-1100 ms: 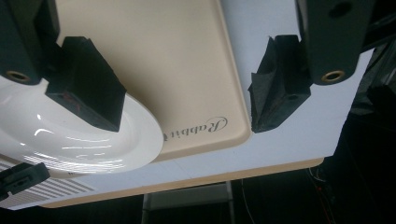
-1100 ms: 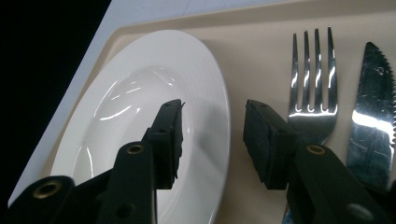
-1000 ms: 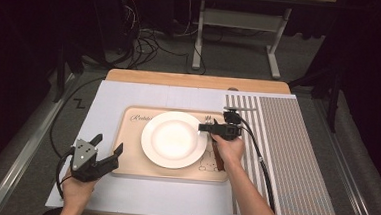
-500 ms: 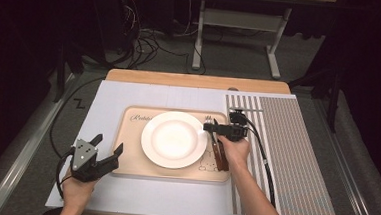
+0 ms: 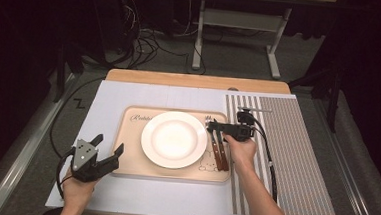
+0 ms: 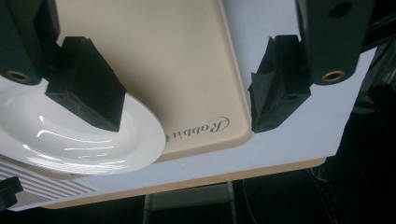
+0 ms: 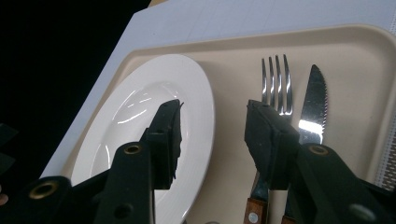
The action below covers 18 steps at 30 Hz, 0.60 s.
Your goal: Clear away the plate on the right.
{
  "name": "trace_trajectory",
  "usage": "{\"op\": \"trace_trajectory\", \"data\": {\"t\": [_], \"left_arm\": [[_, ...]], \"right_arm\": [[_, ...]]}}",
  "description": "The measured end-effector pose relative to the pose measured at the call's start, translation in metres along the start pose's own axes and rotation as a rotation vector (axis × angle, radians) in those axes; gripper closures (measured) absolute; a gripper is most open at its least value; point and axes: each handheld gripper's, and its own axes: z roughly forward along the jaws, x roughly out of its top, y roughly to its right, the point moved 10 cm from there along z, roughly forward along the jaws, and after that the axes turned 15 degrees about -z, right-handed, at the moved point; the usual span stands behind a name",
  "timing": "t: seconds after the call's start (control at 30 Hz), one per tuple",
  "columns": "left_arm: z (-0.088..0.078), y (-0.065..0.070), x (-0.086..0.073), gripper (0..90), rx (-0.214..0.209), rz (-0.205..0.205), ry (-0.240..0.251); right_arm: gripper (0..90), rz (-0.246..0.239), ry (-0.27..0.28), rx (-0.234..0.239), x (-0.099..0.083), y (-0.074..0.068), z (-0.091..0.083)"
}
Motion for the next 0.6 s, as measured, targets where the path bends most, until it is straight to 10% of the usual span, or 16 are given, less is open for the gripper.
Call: {"op": "trace_trajectory", "data": {"t": [0.6], "left_arm": [[0.001, 0.002, 0.000, 27.3, -0.005, 0.002, -0.001]], "right_arm": [[57.7, 0.007, 0.044, 0.013, -0.003, 0.004, -0.015]]}}
